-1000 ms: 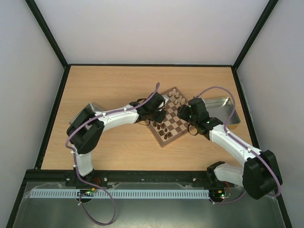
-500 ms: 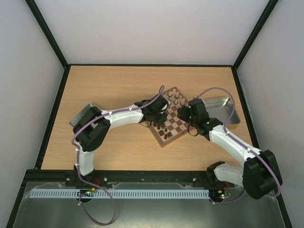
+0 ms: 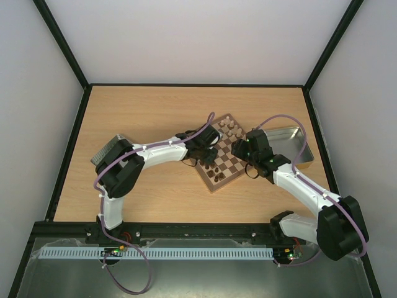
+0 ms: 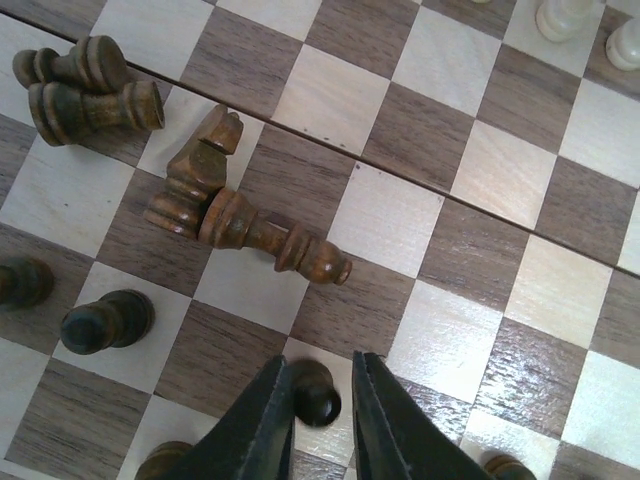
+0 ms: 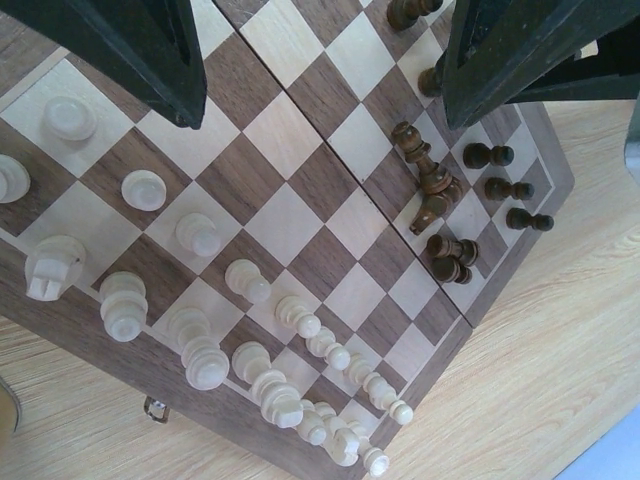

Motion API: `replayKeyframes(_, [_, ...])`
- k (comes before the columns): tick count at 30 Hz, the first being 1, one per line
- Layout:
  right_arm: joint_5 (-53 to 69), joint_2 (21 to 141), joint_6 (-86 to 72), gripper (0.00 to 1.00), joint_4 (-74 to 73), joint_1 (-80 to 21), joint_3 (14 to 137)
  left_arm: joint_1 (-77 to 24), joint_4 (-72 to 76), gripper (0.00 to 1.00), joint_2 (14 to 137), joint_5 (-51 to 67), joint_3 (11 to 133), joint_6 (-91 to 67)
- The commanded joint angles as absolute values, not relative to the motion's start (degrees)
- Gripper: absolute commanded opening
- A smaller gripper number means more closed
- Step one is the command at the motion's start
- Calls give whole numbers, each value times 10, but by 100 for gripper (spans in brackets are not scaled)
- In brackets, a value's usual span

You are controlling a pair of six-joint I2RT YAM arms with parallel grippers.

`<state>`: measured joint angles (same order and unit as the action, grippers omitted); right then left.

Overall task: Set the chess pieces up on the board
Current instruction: Place the chess piece on the chessboard.

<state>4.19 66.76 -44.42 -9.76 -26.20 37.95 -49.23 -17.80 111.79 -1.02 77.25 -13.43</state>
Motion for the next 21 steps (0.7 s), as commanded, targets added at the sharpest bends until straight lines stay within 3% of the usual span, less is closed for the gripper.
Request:
replayKeyframes(1, [41, 669, -452, 64, -89, -258, 372, -496, -189, 21, 1120, -4, 795, -132])
replayKeyframes(11, [47, 659, -450, 64, -92, -258, 374, -495, -189, 22, 1092, -9, 794, -135])
replayKeyframes(21, [189, 767, -381, 53, -100, -259, 445, -464, -119, 35, 975, -36, 722, -196])
